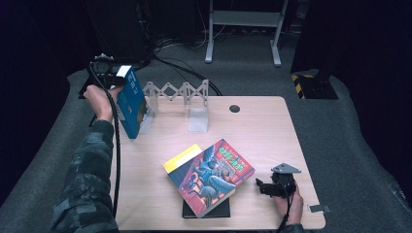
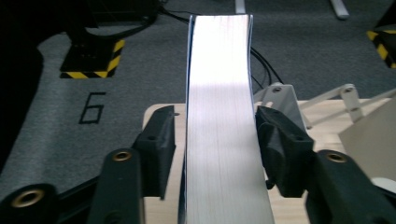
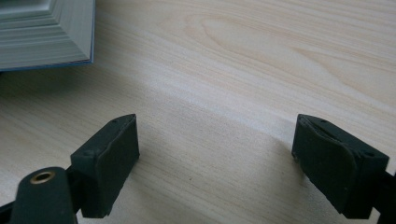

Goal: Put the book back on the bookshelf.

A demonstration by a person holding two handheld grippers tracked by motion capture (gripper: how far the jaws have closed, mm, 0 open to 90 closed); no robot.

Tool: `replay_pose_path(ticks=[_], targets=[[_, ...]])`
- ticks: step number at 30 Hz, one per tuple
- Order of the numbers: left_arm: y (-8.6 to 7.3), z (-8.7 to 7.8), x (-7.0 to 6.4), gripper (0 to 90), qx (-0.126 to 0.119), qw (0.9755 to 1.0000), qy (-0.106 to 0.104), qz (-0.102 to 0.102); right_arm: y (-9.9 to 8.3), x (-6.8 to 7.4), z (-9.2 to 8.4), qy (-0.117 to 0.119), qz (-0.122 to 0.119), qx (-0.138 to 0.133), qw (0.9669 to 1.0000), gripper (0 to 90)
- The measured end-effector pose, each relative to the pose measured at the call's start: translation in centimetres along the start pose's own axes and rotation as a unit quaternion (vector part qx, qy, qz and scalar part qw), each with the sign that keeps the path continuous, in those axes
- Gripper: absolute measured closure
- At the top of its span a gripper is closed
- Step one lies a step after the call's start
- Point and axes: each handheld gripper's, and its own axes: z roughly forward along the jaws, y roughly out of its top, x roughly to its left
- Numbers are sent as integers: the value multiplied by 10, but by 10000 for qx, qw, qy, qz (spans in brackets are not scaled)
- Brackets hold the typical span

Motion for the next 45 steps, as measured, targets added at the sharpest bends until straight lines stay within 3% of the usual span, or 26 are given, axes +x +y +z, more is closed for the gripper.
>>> replay_pose_path(ticks=[4,5,7,16,23,26,29,33,37,45], targets=[[-1,-7,3,359,-62,9998,-156,-62,0,0,0,1,-1,0,10000,143],[-2,-11,5,342,-76,9995,-307,-82,0,1,0,0,29,10,10000,143],[-4,-16,5,298,-67,9992,-399,-70,0,0,0,-2,11,2,10000,143],[-12,-38,12,180,-144,9979,-628,48,0,-1,0,7,-19,-9,10000,142],[-24,-62,9,153,-269,9960,-793,298,0,-1,0,22,17,-30,10000,143],[-30,-72,7,145,-368,9944,-913,383,0,-2,0,30,-28,-38,10000,143],[-42,-87,2,134,-503,9921,-966,615,0,-2,-1,65,57,13,10000,145],[-55,-99,-3,127,-556,9894,-1102,763,1,-4,-2,110,116,-2,9999,148],[-69,-107,-10,115,-563,9871,-1151,964,1,-3,-2,105,140,5,9998,149],[-99,-107,-20,109,-513,9844,-1305,1067,2,-5,-2,164,202,27,9997,132]])
